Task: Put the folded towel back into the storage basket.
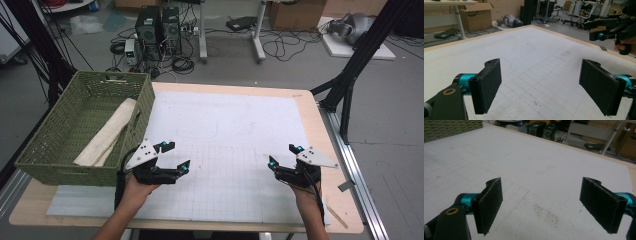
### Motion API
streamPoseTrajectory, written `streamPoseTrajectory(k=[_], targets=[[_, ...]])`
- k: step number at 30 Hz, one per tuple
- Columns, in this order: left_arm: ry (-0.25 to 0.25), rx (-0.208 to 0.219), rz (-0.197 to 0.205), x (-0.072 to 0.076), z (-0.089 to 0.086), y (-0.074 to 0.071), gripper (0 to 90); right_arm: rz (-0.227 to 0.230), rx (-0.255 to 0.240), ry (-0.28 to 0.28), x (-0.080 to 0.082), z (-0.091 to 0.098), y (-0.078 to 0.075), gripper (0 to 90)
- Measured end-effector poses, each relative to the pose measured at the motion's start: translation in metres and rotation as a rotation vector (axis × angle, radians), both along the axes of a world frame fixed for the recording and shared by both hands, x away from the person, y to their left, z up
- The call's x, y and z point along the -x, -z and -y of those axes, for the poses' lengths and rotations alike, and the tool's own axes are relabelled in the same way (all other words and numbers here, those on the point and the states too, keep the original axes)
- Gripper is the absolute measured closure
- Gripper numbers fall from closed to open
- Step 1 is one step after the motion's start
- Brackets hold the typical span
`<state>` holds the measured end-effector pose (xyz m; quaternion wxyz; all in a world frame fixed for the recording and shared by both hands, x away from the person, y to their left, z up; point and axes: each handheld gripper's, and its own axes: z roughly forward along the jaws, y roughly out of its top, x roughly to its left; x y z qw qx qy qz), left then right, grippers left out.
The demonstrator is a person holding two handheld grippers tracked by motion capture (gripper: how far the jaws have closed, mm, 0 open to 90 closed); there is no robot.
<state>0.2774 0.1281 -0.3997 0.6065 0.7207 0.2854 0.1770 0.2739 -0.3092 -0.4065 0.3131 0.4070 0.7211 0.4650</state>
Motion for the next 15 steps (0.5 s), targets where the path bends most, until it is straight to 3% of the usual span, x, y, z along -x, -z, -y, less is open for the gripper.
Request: streamPoseTrajectory(k=[15], targets=[[-0.008,-0.010,-0.014,-0.0018,0.0011,0.0041,18.4,-0.003,-0.005,0.004,-0.0002,0.0018,-0.0002,17.1]])
